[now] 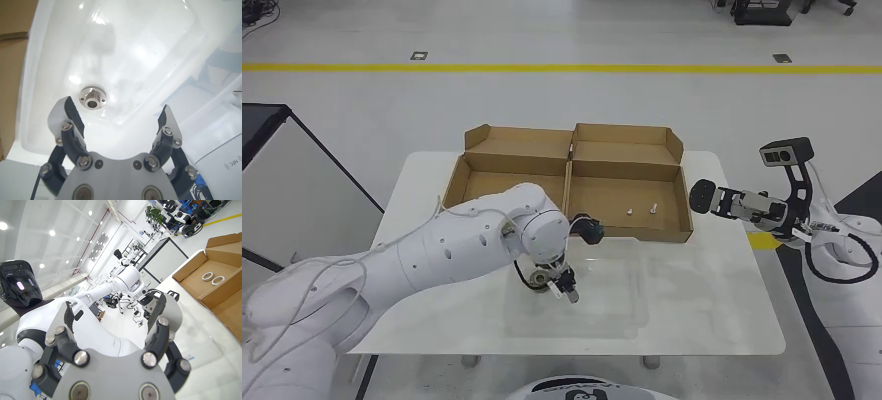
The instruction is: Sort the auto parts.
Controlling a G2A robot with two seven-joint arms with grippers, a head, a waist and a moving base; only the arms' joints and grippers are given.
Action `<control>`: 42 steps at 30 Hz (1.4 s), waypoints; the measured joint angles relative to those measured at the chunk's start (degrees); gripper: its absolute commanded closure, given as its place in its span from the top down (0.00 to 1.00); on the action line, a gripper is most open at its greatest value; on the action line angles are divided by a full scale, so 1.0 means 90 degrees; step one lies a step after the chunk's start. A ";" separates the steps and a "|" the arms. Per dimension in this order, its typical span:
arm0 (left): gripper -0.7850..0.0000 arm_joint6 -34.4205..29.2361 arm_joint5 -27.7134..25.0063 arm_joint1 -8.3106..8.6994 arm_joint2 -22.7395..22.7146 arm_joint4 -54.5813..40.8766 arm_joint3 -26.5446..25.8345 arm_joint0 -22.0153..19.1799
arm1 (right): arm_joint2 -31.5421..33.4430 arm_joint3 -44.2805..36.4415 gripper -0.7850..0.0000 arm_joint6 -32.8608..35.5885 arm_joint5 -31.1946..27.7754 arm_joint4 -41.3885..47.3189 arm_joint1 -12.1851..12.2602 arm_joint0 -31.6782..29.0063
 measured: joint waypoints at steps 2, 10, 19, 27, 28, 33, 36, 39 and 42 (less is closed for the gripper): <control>1.00 -0.0065 -0.0016 -0.0016 0.0022 0.0067 0.0074 0.0039 | 0.0000 0.0000 1.00 0.0000 0.0000 0.0000 0.0000 0.0000; 0.90 -0.0309 -0.0111 -0.0072 0.0003 0.0179 0.0230 0.0118 | 0.0000 0.0000 1.00 0.0000 0.0000 0.0000 0.0000 0.0000; 0.80 -0.0351 -0.0016 -0.0152 0.0099 0.0243 0.0422 0.0128 | 0.0000 0.0000 1.00 0.0000 0.0000 0.0000 0.0000 0.0000; 0.75 -0.0351 -0.0047 -0.0222 0.0184 0.0234 0.0642 0.0103 | 0.0000 0.0000 1.00 0.0000 0.0000 0.0000 0.0000 0.0000; 0.77 -0.0351 -0.0057 -0.0232 0.0185 0.0234 0.0672 0.0106 | 0.0000 0.0000 1.00 0.0000 0.0000 0.0000 0.0000 0.0000; 0.80 -0.0351 -0.0054 -0.0260 0.0184 0.0251 0.0747 0.0129 | 0.0000 0.0000 1.00 0.0000 0.0000 0.0000 0.0000 0.0000; 0.81 -0.0351 -0.0019 -0.0271 0.0184 0.0290 0.0765 0.0132 | 0.0000 0.0000 1.00 0.0000 0.0000 0.0000 0.0000 0.0000; 0.76 -0.0350 -0.0004 -0.0280 0.0183 0.0330 0.0804 0.0151 | 0.0000 0.0000 1.00 0.0000 0.0000 0.0000 0.0000 0.0000; 0.75 -0.0350 -0.0017 -0.0290 0.0183 0.0312 0.0853 0.0171 | 0.0000 0.0000 1.00 0.0000 0.0000 0.0000 0.0000 0.0000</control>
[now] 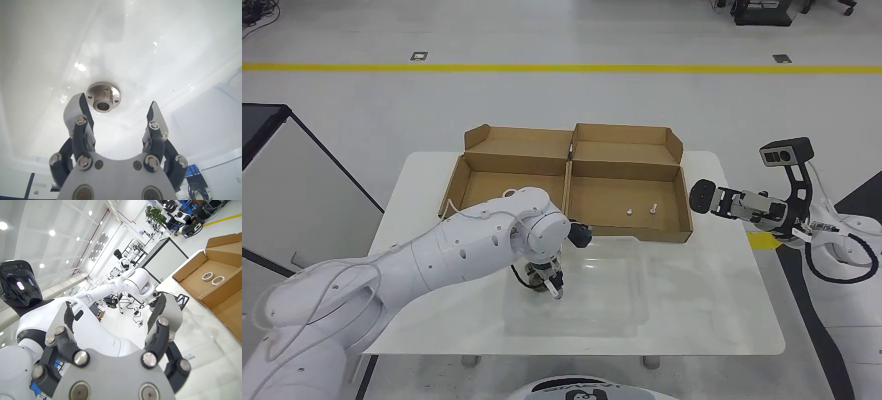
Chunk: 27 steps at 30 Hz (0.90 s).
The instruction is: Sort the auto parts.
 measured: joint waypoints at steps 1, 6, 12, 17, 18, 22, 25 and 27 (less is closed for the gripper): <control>0.73 0.0000 -0.0013 -0.0005 0.0000 -0.0012 0.0022 0.0009 | 0.0000 0.0000 1.00 0.0000 0.0000 0.0000 0.0000 0.0000; 0.55 0.0000 -0.0064 -0.0033 0.0000 -0.0069 0.0091 0.0035 | 0.0000 0.0000 1.00 0.0000 0.0000 0.0000 0.0000 0.0000; 0.46 -0.0002 -0.0093 -0.0056 0.0002 -0.0084 0.0061 0.0005 | 0.0000 0.0000 1.00 0.0000 0.0000 0.0000 0.0000 0.0000; 0.43 -0.0002 -0.0088 -0.0050 0.0002 -0.0060 -0.0001 -0.0028 | 0.0000 0.0000 1.00 0.0000 0.0000 0.0000 0.0000 0.0000; 0.43 -0.0002 -0.0104 -0.0049 0.0002 -0.0066 -0.0023 -0.0034 | 0.0000 0.0000 1.00 0.0000 0.0000 0.0000 0.0000 0.0000; 0.43 -0.0002 -0.0232 -0.0057 0.0001 -0.0105 -0.0081 -0.0028 | 0.0000 0.0000 1.00 0.0000 0.0000 0.0000 0.0000 0.0000; 0.43 -0.0001 -0.0338 -0.0078 0.0000 -0.0115 -0.0081 -0.0001 | 0.0000 0.0000 1.00 0.0000 0.0000 0.0000 0.0000 0.0000; 0.44 -0.0001 -0.0423 -0.0094 0.0001 -0.0120 -0.0095 0.0005 | 0.0000 0.0000 1.00 0.0000 0.0000 0.0000 0.0000 0.0000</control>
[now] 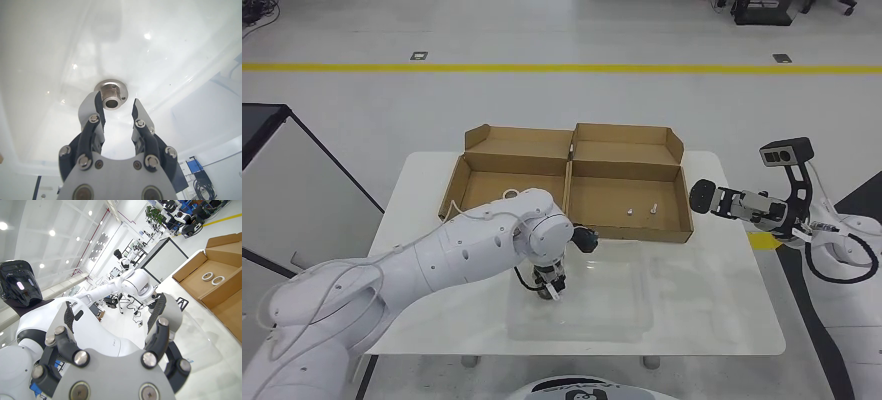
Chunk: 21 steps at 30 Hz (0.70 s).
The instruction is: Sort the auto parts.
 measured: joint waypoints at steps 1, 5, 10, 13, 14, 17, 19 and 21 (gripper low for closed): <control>0.44 0.0000 -0.0049 -0.0010 0.0000 -0.0007 -0.0005 0.0000 | 0.0000 0.0000 1.00 0.0000 0.0000 0.0000 0.0000 0.0000; 0.43 0.0000 -0.0203 -0.0032 0.0001 -0.0059 0.0000 -0.0016 | 0.0000 0.0000 1.00 0.0000 0.0000 0.0000 0.0000 0.0000; 0.45 -0.0001 -0.0292 -0.0030 -0.0014 -0.0069 0.0021 -0.0050 | 0.0000 0.0000 1.00 0.0000 0.0000 0.0000 0.0000 0.0000; 0.45 -0.0001 -0.0235 -0.0016 -0.0057 0.0027 0.0006 -0.0048 | 0.0000 0.0000 1.00 0.0000 0.0000 0.0000 0.0000 0.0000; 0.46 -0.0001 -0.0238 -0.0010 -0.0065 0.0057 -0.0010 -0.0041 | 0.0000 0.0000 1.00 0.0000 0.0000 0.0000 0.0000 0.0000; 0.47 0.0000 -0.0361 0.0014 -0.0048 0.0198 -0.0082 -0.0030 | 0.0000 0.0000 1.00 0.0000 0.0000 0.0000 0.0000 0.0000; 0.47 0.0000 -0.0502 0.0035 -0.0009 0.0309 -0.0149 -0.0032 | 0.0000 0.0000 1.00 0.0000 0.0000 0.0000 0.0000 0.0000; 0.47 0.0000 -0.0631 0.0054 0.0002 0.0425 -0.0211 -0.0029 | 0.0000 0.0000 1.00 0.0000 0.0000 0.0000 0.0000 0.0000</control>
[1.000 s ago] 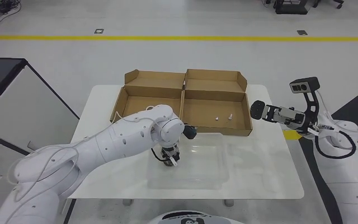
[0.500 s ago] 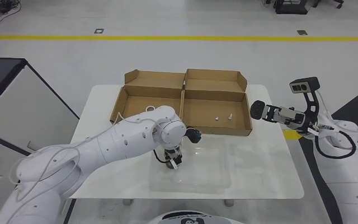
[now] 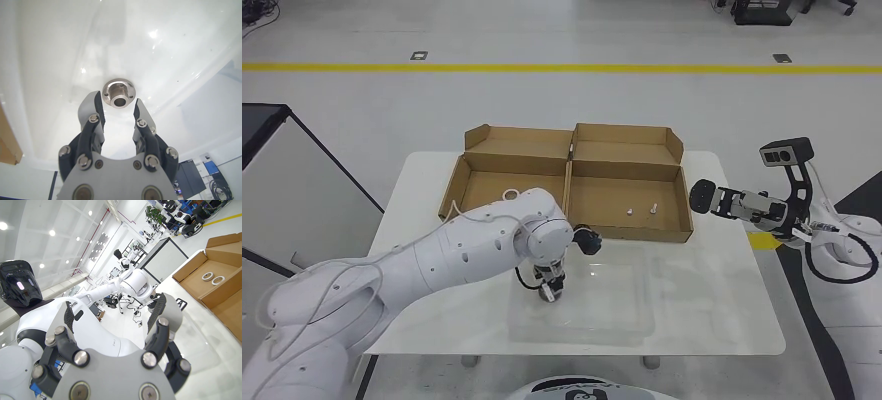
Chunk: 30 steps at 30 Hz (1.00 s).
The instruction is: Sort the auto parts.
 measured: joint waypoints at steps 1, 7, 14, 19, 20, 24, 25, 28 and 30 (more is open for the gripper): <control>0.47 0.0000 -0.0108 0.0013 0.0000 0.0079 -0.0049 0.0015 | 0.0000 0.0000 1.00 0.0000 0.0000 0.0000 0.0000 0.0000; 0.49 0.0000 -0.0616 0.0110 -0.0002 0.0266 -0.0175 0.0047 | 0.0000 0.0000 1.00 0.0000 0.0000 0.0000 0.0000 0.0000; 0.48 0.0000 -0.1290 0.0205 -0.0002 0.0348 -0.0252 0.0126 | 0.0000 0.0000 1.00 0.0000 0.0000 0.0000 0.0000 0.0000; 0.47 0.0000 -0.1662 0.0233 -0.0002 0.0447 -0.0346 0.0187 | 0.0000 0.0000 1.00 0.0000 0.0000 0.0000 0.0000 0.0000; 0.47 0.0000 -0.1662 0.0235 -0.0002 0.0472 -0.0373 0.0203 | 0.0000 0.0000 1.00 0.0000 0.0000 0.0000 0.0000 0.0000; 0.47 0.0000 -0.1651 0.0239 -0.0002 0.0575 -0.0425 0.0271 | 0.0000 0.0000 1.00 0.0000 0.0000 0.0000 0.0000 0.0000; 0.47 0.0000 -0.1651 0.0240 -0.0002 0.0599 -0.0433 0.0283 | 0.0000 0.0000 1.00 0.0000 0.0000 0.0000 0.0000 0.0000; 0.47 0.0000 -0.1651 0.0235 -0.0002 0.0679 -0.0504 0.0325 | 0.0000 0.0000 1.00 0.0000 0.0000 0.0000 0.0000 0.0000; 0.48 0.0000 -0.1652 0.0227 -0.0002 0.0740 -0.0549 0.0362 | 0.0000 0.0000 1.00 0.0000 0.0000 0.0000 0.0000 0.0000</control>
